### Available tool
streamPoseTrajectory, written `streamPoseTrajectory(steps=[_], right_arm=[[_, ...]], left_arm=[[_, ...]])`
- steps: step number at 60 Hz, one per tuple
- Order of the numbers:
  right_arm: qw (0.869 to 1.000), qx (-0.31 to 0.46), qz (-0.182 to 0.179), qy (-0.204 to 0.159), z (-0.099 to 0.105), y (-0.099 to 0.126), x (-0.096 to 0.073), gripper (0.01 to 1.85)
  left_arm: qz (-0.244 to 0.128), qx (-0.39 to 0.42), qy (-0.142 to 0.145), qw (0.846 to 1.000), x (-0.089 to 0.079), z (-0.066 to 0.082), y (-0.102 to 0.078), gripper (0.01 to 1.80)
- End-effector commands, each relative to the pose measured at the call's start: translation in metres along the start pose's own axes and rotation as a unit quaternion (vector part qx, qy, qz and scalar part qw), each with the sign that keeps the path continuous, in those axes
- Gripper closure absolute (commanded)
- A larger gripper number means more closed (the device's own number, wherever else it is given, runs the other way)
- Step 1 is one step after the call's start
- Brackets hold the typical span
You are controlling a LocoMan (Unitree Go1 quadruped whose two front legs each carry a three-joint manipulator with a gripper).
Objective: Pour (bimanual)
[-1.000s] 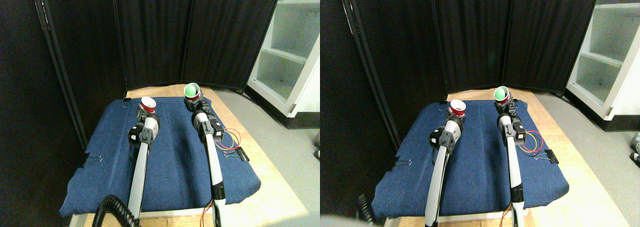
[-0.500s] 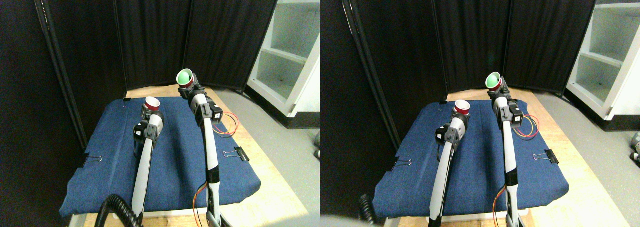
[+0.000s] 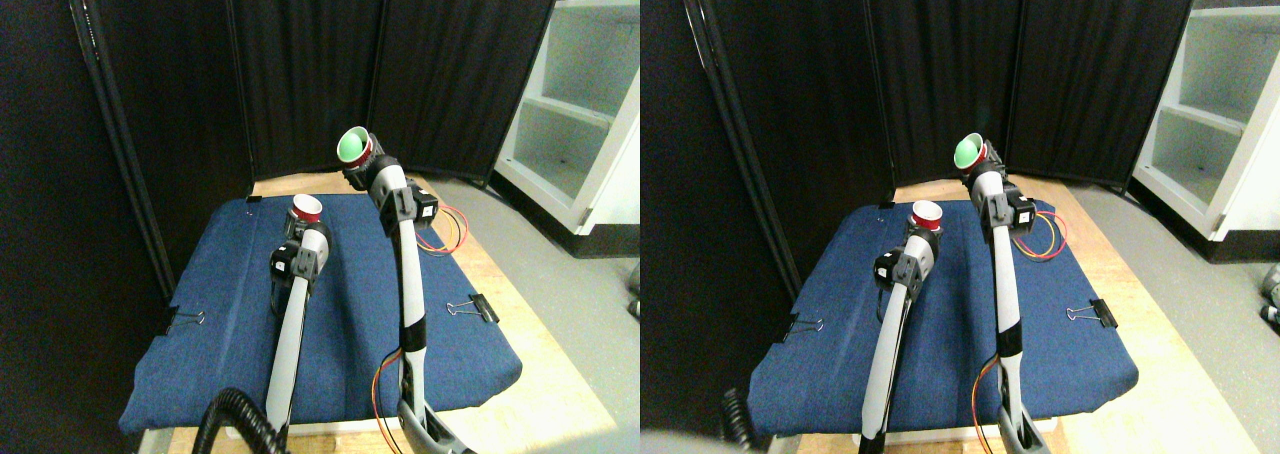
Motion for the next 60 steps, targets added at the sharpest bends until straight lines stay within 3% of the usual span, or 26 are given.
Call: streamPoseTrajectory(steps=[1, 20, 41, 52, 60], right_arm=[[1.000, -0.009, 0.008, 0.002, -0.002, 0.007, 0.001, 1.85], [0.999, -0.035, 0.003, 0.015, -0.007, 0.001, 0.007, 1.85], [0.996, -0.082, 0.004, 0.036, -0.014, -0.004, 0.009, 1.85], [0.992, -0.118, 0.020, 0.041, -0.017, -0.003, 0.010, 1.85], [0.991, -0.130, 0.013, 0.040, -0.018, -0.003, 0.011, 1.85]], left_arm=[[-0.027, -0.007, 0.003, 1.000, -0.004, 0.000, -0.012, 1.80], [-0.033, 0.001, 0.021, 0.999, -0.018, -0.001, -0.018, 1.80], [-0.025, 0.006, 0.019, 0.999, -0.015, -0.003, -0.018, 1.80], [-0.016, 0.027, 0.033, 0.999, -0.014, -0.005, -0.021, 1.80], [-0.017, 0.033, 0.041, 0.998, -0.013, -0.005, -0.021, 1.80]])
